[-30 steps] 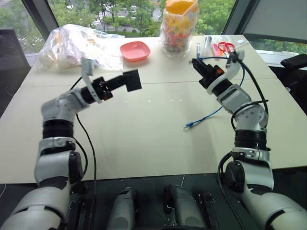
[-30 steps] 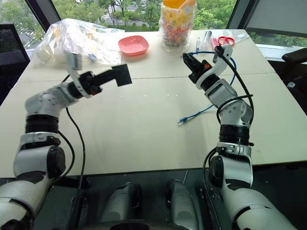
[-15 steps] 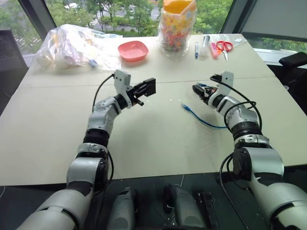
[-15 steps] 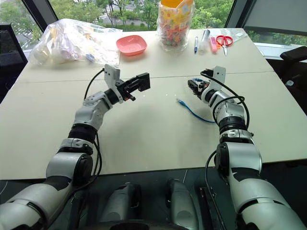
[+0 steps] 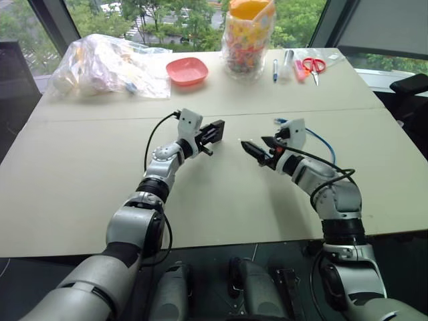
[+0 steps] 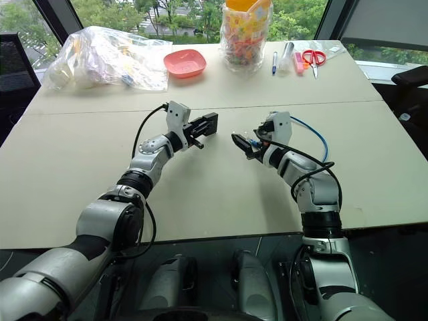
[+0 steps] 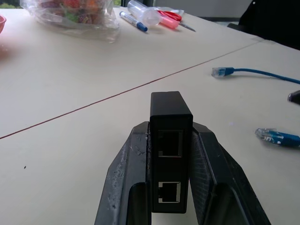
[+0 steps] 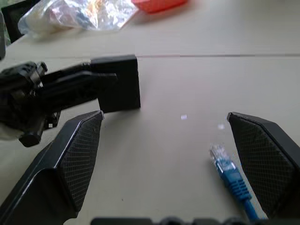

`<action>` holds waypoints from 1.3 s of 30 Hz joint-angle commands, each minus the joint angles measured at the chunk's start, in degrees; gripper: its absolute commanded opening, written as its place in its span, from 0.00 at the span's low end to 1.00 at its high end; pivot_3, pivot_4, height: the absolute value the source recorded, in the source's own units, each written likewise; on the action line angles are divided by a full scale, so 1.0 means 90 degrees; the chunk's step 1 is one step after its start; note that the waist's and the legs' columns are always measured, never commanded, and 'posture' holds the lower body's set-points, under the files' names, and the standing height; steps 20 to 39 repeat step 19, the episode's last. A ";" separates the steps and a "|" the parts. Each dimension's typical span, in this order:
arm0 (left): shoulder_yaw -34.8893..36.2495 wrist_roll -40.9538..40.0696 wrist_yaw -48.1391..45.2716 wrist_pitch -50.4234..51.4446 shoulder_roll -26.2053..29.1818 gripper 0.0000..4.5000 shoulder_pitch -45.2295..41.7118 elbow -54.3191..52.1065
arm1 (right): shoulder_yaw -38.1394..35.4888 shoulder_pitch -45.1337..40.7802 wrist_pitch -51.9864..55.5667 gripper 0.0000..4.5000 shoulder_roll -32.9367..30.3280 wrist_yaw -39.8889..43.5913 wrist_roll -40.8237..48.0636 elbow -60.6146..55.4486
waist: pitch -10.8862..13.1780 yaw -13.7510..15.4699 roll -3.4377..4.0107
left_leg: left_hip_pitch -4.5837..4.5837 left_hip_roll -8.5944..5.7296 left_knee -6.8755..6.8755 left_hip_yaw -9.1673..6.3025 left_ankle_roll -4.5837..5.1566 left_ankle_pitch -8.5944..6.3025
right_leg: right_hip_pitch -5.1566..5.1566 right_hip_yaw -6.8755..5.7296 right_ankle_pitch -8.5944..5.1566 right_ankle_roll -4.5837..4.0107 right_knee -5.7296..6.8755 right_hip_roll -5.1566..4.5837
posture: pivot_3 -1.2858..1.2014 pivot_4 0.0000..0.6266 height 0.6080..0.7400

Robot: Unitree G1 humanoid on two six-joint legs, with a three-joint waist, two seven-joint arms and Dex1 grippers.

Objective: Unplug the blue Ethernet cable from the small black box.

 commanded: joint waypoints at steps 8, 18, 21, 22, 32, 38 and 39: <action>0.0089 -0.0242 -0.0939 0.0594 0.0428 0.99 0.0214 -0.1054 | -0.0243 0.0170 -0.0023 1.00 -0.0349 0.0225 0.0171 -0.0620 | 0.0000 -0.0005 0.0000 | -0.0009 -0.0003 -0.0010 0.0003 0.0005 -0.0003 | -0.0009 -0.0001 0.0000 0.0003 -0.0002 0.0004 | 0.52 0.24 1.00; 0.0513 -0.2840 -0.1289 0.6014 0.2342 0.99 0.3912 -0.8304 | -0.0290 0.1789 0.0207 1.00 -0.1210 0.1237 0.0859 -0.2517 | 0.0000 0.0004 0.0006 | 0.0003 0.0010 -0.0016 -0.0001 0.0006 -0.0005 | -0.0011 0.0012 -0.0009 0.0001 0.0005 0.0015 | 0.52 0.24 1.00; 0.0655 -0.3045 -0.1128 0.6307 0.2396 0.99 0.4171 -0.8660 | -0.0294 0.1880 0.0257 1.00 -0.1224 0.1281 0.0953 -0.2623 | 0.0000 0.0004 0.0006 | 0.0005 0.0009 -0.0009 -0.0009 0.0004 -0.0004 | -0.0001 0.0010 -0.0020 -0.0019 0.0004 0.0014 | 0.52 0.24 1.00; 0.0655 -0.3045 -0.1128 0.6307 0.2396 0.99 0.4171 -0.8660 | -0.0294 0.1880 0.0257 1.00 -0.1224 0.1281 0.0953 -0.2623 | 0.0000 0.0004 0.0006 | 0.0005 0.0009 -0.0009 -0.0009 0.0004 -0.0004 | -0.0001 0.0010 -0.0020 -0.0019 0.0004 0.0014 | 0.52 0.24 1.00; 0.0655 -0.3045 -0.1128 0.6307 0.2396 0.99 0.4171 -0.8660 | -0.0294 0.1880 0.0257 1.00 -0.1224 0.1281 0.0953 -0.2623 | 0.0000 0.0004 0.0006 | 0.0005 0.0009 -0.0009 -0.0009 0.0004 -0.0004 | -0.0001 0.0010 -0.0020 -0.0019 0.0004 0.0014 | 0.52 0.24 1.00; 0.0655 -0.3045 -0.1128 0.6307 0.2396 0.99 0.4171 -0.8660 | -0.0294 0.1880 0.0257 1.00 -0.1224 0.1281 0.0953 -0.2623 | 0.0000 0.0004 0.0006 | 0.0005 0.0009 -0.0009 -0.0009 0.0004 -0.0004 | -0.0001 0.0010 -0.0020 -0.0019 0.0004 0.0014 | 0.52 0.24 1.00; 0.0655 -0.3045 -0.1128 0.6307 0.2396 0.99 0.4171 -0.8660 | -0.0294 0.1880 0.0257 1.00 -0.1224 0.1281 0.0953 -0.2623 | 0.0000 0.0004 0.0006 | 0.0005 0.0009 -0.0009 -0.0009 0.0004 -0.0004 | -0.0001 0.0010 -0.0020 -0.0019 0.0004 0.0014 | 0.52 0.24 1.00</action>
